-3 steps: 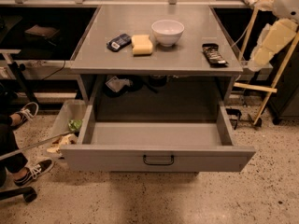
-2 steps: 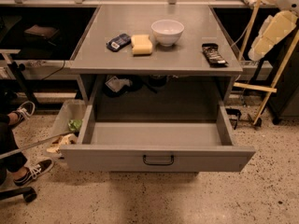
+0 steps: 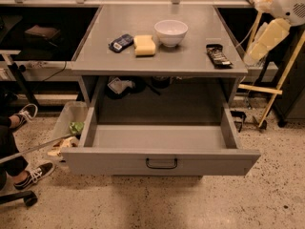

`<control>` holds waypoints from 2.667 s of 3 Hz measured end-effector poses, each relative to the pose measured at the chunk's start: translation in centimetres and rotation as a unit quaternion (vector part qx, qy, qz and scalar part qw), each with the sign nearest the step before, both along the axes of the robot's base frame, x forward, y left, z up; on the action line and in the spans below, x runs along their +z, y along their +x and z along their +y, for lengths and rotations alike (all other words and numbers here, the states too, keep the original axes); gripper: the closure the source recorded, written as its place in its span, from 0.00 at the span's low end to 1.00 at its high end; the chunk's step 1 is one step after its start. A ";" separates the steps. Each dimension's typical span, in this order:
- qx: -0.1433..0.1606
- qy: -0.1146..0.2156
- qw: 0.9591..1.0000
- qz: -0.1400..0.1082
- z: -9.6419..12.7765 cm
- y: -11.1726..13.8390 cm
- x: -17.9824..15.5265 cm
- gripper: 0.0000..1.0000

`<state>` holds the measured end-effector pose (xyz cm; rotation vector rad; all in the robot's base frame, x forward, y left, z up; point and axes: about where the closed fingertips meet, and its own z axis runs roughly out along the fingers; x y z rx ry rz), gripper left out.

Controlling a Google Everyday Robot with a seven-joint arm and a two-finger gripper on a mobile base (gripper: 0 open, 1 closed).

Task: Place rxbar chocolate into top drawer

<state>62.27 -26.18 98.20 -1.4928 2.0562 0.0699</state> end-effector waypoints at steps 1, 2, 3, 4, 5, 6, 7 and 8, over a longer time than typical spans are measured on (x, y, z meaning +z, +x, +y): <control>0.028 0.049 0.998 0.010 1.9 4.3 -3.9 0.00; 0.041 0.089 0.995 0.030 3.3 8.7 -8.6 0.00; 0.022 0.120 0.992 0.045 3.0 11.8 -12.8 0.00; -0.007 0.138 0.989 0.051 2.0 13.5 -15.5 0.00; -0.007 0.138 0.989 0.051 2.0 13.5 -15.5 0.00; -0.007 0.138 0.989 0.051 2.0 13.5 -15.5 0.19; -0.007 0.138 0.989 0.051 2.0 13.5 -15.5 0.42; -0.007 0.138 0.989 0.051 2.0 13.5 -15.5 0.65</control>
Offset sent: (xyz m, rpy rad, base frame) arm 0.1878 0.0132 -0.1153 0.2810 0.0968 0.1048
